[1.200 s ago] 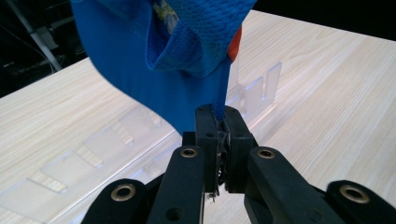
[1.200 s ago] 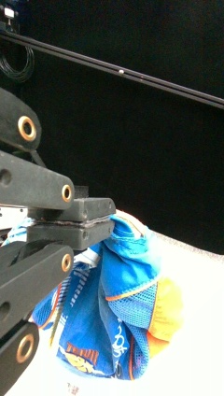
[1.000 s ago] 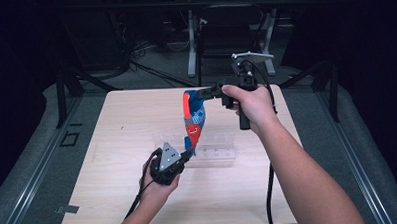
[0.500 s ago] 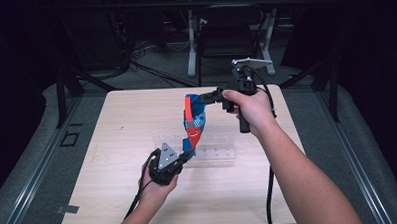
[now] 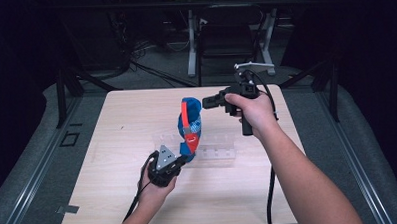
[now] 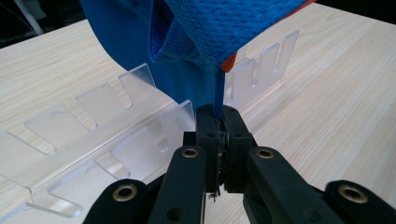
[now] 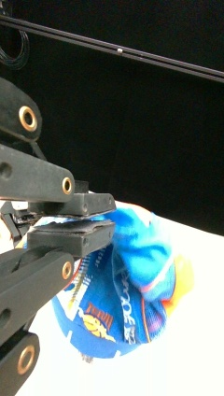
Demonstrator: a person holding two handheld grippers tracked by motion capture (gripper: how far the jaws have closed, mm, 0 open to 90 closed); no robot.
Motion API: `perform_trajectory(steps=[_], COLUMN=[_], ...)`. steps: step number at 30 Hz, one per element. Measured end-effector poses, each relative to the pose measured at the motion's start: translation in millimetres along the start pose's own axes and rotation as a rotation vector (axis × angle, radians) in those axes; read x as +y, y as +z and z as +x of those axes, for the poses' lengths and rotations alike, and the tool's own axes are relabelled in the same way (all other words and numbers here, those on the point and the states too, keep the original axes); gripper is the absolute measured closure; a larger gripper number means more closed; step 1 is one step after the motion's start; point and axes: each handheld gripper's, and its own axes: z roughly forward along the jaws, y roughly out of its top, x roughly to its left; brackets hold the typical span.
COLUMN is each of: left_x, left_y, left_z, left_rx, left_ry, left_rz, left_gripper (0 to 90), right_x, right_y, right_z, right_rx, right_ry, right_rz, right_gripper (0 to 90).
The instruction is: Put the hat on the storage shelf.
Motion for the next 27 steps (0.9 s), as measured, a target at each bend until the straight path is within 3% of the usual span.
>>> perform_trajectory(steps=[9,18,22,27], left_x=[-7.1,-12.0,-12.0,-13.7], left_y=[1.5,2.0,1.7,1.1], left_z=[3.2,5.1,7.7,11.0], left_rx=[-0.005,-0.008,-0.011,0.002], left_ry=[-0.033,-0.051,-0.077,-0.094], left_rz=[-0.002,0.008,0.014,0.019], left_gripper=[88.2,88.1,87.8,83.1], right_x=[-2.2,-2.3,-2.9,-3.7], right_y=[-9.5,-16.5,-18.7,-19.9], right_z=[-5.5,-5.5,-7.1,-9.3], right_rx=[-0.024,-0.020,-0.020,-0.022], right_ry=[0.001,0.004,0.004,0.006], right_rz=[-0.014,-0.034,-0.035,-0.032], right_gripper=[84.2,84.2,83.9,83.4])
